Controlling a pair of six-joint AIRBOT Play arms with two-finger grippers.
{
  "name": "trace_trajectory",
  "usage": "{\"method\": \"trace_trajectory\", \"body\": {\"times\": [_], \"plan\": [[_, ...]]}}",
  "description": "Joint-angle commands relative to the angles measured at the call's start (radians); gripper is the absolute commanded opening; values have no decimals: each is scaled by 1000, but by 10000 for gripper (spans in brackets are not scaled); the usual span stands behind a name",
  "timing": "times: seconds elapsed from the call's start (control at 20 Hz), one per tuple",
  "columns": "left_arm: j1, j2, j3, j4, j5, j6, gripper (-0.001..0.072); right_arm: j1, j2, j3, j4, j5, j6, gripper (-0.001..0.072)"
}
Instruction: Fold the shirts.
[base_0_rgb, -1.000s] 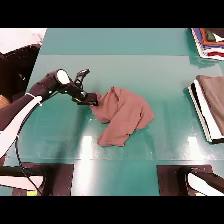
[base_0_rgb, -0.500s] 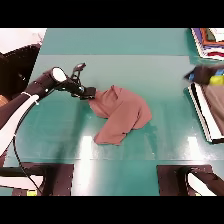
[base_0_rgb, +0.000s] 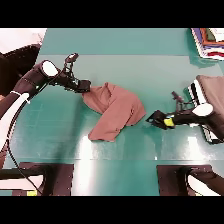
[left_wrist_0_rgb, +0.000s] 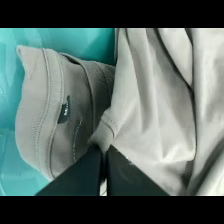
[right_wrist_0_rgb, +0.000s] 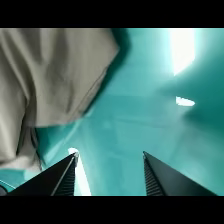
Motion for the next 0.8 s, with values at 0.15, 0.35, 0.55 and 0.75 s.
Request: {"method": "trace_trajectory", "body": {"times": [0.15,0.35,0.55,0.75], "plan": [[2,2,1,49,-10,0,24,191,-264,141,92,-156,-24,366],[2,3,4,132,-54,-1,23,192,-348,249,79,-149,-27,13],[2,106,28,258,-34,-6,23,90,-239,384,-138,-57,3,11],[2,312,126,308,-19,-1,23,-51,-43,598,-310,109,4,12]]}}
